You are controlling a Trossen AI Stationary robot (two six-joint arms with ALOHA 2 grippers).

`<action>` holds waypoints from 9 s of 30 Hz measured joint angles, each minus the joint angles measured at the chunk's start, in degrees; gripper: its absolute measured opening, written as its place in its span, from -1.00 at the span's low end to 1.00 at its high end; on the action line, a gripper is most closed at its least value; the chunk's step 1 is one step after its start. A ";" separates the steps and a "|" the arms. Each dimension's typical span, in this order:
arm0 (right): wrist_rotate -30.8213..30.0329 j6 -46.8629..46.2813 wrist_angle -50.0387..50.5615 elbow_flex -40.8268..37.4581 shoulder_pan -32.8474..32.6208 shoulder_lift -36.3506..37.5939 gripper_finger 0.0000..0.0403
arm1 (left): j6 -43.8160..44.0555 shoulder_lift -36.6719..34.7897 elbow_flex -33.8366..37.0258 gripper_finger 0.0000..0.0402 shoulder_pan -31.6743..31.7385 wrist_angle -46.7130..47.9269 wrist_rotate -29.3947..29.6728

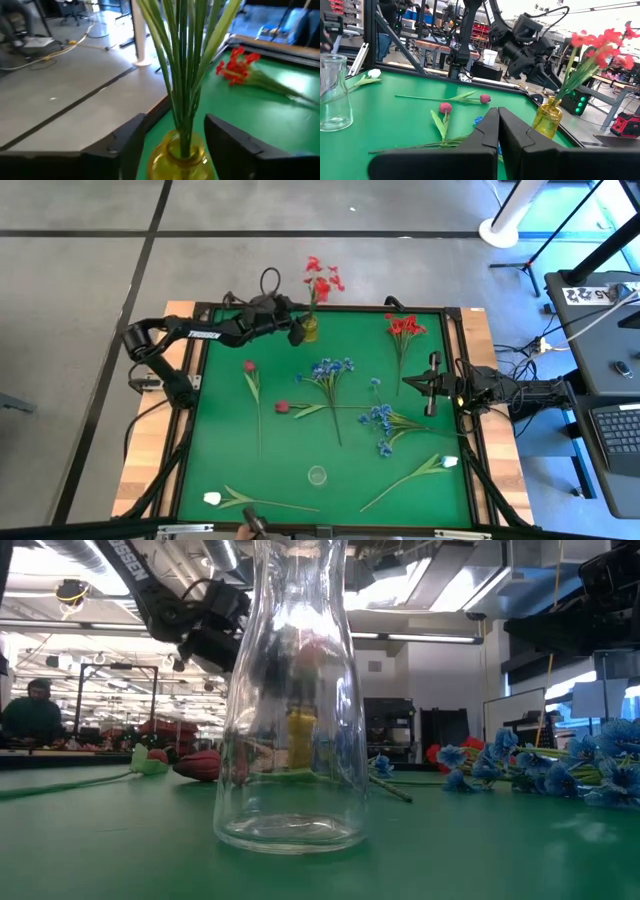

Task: Sort flowers into vase by color
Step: Put the left red tulip into the yellow vase, then put the red flowers into the yellow vase

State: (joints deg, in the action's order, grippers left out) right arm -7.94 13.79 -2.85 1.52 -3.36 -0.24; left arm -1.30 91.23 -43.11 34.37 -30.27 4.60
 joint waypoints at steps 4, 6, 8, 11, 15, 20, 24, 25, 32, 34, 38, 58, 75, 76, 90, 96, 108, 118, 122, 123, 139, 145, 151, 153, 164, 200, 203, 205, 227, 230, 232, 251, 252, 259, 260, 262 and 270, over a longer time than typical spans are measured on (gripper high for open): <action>0.00 0.01 0.00 0.00 0.00 0.00 -0.96 | -0.72 -6.42 0.00 0.16 -0.04 7.24 2.24; 0.00 0.00 0.00 0.00 0.00 -0.01 -0.96 | 1.03 -10.50 0.00 0.20 -0.12 11.57 2.36; 0.01 0.00 0.00 0.00 0.00 -0.01 -0.96 | 4.82 -14.75 0.00 0.20 -0.52 16.88 2.47; 0.00 0.00 0.00 0.00 0.00 0.00 -0.96 | 12.88 -21.10 -0.02 0.19 -1.99 27.72 1.32; 0.00 0.01 0.00 0.00 0.00 -0.01 -0.96 | 20.46 -26.90 -0.04 0.15 -5.61 46.08 -3.94; 0.00 0.01 0.00 0.00 0.00 0.00 -0.96 | 32.21 -29.14 -0.03 0.13 -15.75 67.50 -1.66; 0.00 0.00 0.00 0.00 0.00 0.00 -0.96 | 44.75 -29.03 -0.02 0.13 -26.07 78.07 1.17; 0.00 0.01 0.00 0.00 0.00 -0.01 -0.96 | 48.38 -28.98 -0.02 0.13 -28.33 79.78 1.93; 0.00 0.01 0.02 0.00 0.00 0.01 -0.96 | 63.43 -28.98 0.22 0.13 -39.81 78.95 7.73; 0.00 0.01 0.00 0.00 0.00 -0.01 -0.96 | 64.32 -28.97 0.94 0.13 -41.63 76.55 7.75; 0.00 -0.01 0.00 0.00 0.00 0.00 -0.96 | 67.49 -28.22 3.87 0.13 -42.14 74.65 8.09; 0.00 -0.01 0.02 0.00 0.00 0.00 -0.96 | 71.40 -15.62 12.26 0.13 -32.13 62.22 5.27; 0.00 0.01 0.00 0.00 0.00 0.01 -0.96 | 66.55 -13.79 10.97 -0.41 -31.32 61.44 5.81; 0.00 0.01 0.02 0.00 0.00 0.00 -0.96 | 66.55 -13.80 10.97 -0.48 -31.32 61.52 6.18; 0.00 0.00 0.02 0.00 0.00 0.01 -0.96 | 58.23 -15.25 5.01 -0.95 -29.38 62.59 8.92; 0.00 0.01 0.02 0.00 0.00 0.01 -0.96 | 50.19 -17.92 -3.46 -0.97 -29.53 63.02 10.40; 0.00 0.01 0.06 0.00 0.00 0.01 -0.96 | 27.73 -19.39 -9.33 -0.97 -31.67 47.53 12.14; 0.00 0.01 0.43 0.00 0.00 0.00 -0.96 | 15.27 -19.42 -6.11 -0.97 -29.32 29.10 11.34; 0.00 0.01 0.42 0.00 0.00 0.01 -0.96 | 14.11 -19.39 -0.47 -0.97 -26.34 19.60 7.15; 0.00 0.01 0.42 0.00 0.00 0.01 -0.96 | 13.78 -19.39 1.19 -0.97 -25.47 16.64 6.24; 0.00 0.01 0.41 0.00 0.00 0.01 -0.96 | 10.80 -19.37 9.99 -0.97 -7.36 -20.73 -5.18; 0.00 -0.01 0.42 0.00 0.00 0.01 -0.96 | 11.19 -19.37 10.01 -0.97 -0.03 -22.92 -5.05; 0.01 0.00 0.42 0.00 0.00 0.01 -0.96 | 14.24 -19.37 10.01 -0.97 4.92 -29.47 -9.22; 0.00 0.00 0.42 0.00 0.00 0.00 -0.96 | 15.25 -19.36 10.01 -0.97 5.58 -31.35 -10.25; 0.00 0.01 0.41 0.00 0.00 0.01 -0.96 | 14.38 -13.84 3.72 -0.97 5.80 -31.62 -12.90; 0.00 -0.01 0.42 0.00 0.00 0.00 -0.96 | 5.46 -0.12 -3.88 -0.60 4.43 -13.91 -12.76; 0.01 0.01 0.42 0.00 0.00 0.00 -0.96 | 4.19 -0.17 -3.87 -0.43 3.60 -13.19 -12.66; 0.00 0.00 0.42 0.00 0.00 0.01 -0.96 | 3.60 -0.64 -3.87 -0.33 3.20 -12.68 -12.15; 0.00 -0.01 0.42 0.00 0.00 -0.01 -0.96 | 1.42 -30.98 -3.87 0.10 -4.17 30.85 3.96; 0.00 0.00 0.42 0.00 0.00 0.01 -0.96 | 5.24 -34.47 -3.87 0.09 -7.02 36.69 3.94; 0.00 0.01 0.42 0.00 0.00 0.01 -0.96 | 7.34 -36.27 -3.87 0.08 -9.41 39.55 3.61; 0.00 0.01 0.43 0.00 0.00 0.01 -0.96 | 10.22 -43.35 3.33 0.08 -33.94 30.90 7.96; 0.00 0.00 0.42 0.00 0.00 -0.01 -0.96 | 10.21 -44.24 4.72 0.08 -34.05 29.82 8.33; 0.00 -0.01 0.42 0.00 0.00 0.01 -0.96 | 14.98 -49.39 13.61 0.08 -34.05 26.95 8.43; 0.00 0.01 0.42 0.00 0.00 0.00 -0.96 | 15.71 -49.39 14.68 0.08 -34.06 25.70 8.43; 0.00 -0.01 0.42 0.00 0.00 -0.01 -0.96 | 16.15 -49.37 16.47 0.08 -34.23 22.93 8.03; -0.01 0.01 -0.80 0.02 0.00 -0.01 -0.96 | 17.67 -49.38 21.50 0.08 -37.23 16.82 8.09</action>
State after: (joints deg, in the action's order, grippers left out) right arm -7.95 13.80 -3.65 1.53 -3.36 -0.25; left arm 16.38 41.85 -21.62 -2.86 -13.46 12.70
